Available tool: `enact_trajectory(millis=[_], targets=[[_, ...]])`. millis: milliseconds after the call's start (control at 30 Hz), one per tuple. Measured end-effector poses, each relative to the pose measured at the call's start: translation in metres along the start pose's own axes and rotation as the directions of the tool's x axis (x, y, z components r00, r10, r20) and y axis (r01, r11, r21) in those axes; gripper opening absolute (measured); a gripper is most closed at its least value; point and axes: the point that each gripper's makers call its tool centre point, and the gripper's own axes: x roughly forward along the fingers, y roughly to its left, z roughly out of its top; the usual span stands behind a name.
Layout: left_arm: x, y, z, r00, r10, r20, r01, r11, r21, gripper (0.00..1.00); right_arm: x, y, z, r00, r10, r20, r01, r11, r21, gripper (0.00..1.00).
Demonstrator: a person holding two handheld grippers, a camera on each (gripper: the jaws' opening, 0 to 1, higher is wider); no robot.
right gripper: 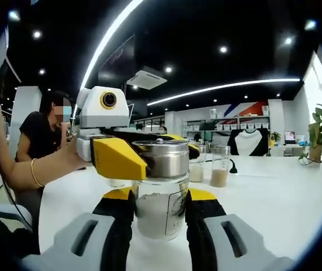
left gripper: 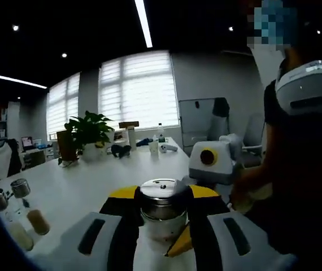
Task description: Rotate the seasoning bottle until the label or dispensing opening points toward the visible target arrow and the bottle remains upright within the marked orientation range
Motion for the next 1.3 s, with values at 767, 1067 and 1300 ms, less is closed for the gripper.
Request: enact_trajectory(millis=[767,1067,1300], targets=[[-0.001,0.047,-0.014,0.804,0.593,0.041,-0.56,0.778,-0.286,0.37,0.008,-0.039,-0.009,0.971,-0.238,-0.023,0.238,0.971,0.003,0.33],[0.002,0.04,-0.017,0.722,0.692,-0.025,-0.687,0.711,-0.151,0.37,0.009,-0.039,-0.008,0.958,-0.286,0.013,0.286,0.958,-0.004,0.33],[-0.005,0.039,-0.018,0.62,0.785,-0.012,-0.777,0.611,-0.154,0.38,0.015,-0.035,-0.01,0.951,-0.307,0.029,0.306,0.952,0.015,0.33]])
